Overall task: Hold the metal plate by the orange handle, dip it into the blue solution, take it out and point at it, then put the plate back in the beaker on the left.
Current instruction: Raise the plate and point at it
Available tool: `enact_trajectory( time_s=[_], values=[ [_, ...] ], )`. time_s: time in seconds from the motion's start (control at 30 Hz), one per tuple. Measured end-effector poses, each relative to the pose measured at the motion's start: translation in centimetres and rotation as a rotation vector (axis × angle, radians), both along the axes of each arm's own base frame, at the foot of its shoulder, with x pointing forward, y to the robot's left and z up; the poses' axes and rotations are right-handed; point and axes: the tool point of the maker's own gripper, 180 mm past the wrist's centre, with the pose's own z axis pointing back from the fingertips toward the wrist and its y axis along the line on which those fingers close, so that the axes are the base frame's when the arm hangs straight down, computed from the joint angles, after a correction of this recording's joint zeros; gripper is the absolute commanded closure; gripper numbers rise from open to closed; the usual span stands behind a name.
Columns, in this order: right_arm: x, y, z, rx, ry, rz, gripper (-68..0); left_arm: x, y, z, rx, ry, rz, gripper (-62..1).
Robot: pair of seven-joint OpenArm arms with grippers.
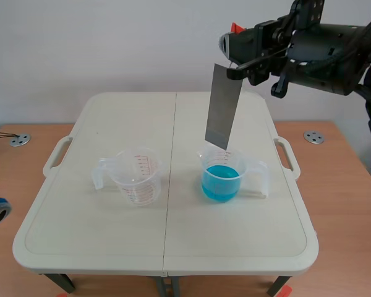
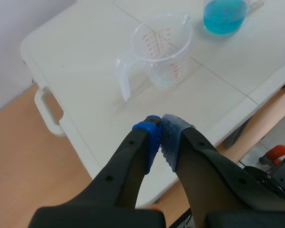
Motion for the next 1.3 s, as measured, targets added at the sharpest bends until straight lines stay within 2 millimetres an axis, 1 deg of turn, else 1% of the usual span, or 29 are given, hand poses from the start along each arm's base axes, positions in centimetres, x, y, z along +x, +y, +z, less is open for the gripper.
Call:
enact_trajectory(
  time_s=[0.1, 0.27, 0.47, 0.63, 0.77, 1.03, 1.3],
  values=[
    [-0.3, 0.2, 0.9, 0.003, -0.018, 0.010, -1.3, 1.2, -0.4, 0.0, 0.017, -0.006, -0.006, -1.9],
    [-1.0, 0.7, 2.4, 0.025, -0.039, 0.035, -1.3, 3.4, -2.1, 0.7, 0.011, -0.046, -0.039, -1.9],
    [-1.4, 0.9, 2.7, 0.029, -0.030, 0.052, -1.3, 6.2, -4.4, 1.9, 0.014, -0.094, -0.087, -1.9],
    [-1.7, 1.1, 3.3, 0.035, -0.043, 0.063, -1.3, 8.4, -6.4, 2.1, 0.005, -0.116, -0.133, -1.9],
    [-1.7, 1.1, 3.3, 0.034, -0.043, 0.063, -1.3, 9.3, -8.5, 1.8, -0.005, -0.111, -0.187, -1.9],
    [-1.7, 1.1, 3.3, 0.033, -0.041, 0.063, -1.3, 10.5, -12.8, 1.4, -0.024, -0.113, -0.313, -1.9],
    [-1.7, 1.1, 3.3, 0.033, -0.041, 0.063, -1.3, 12.1, -15.9, 0.8, -0.056, -0.108, -0.356, -1.9]
  ],
)
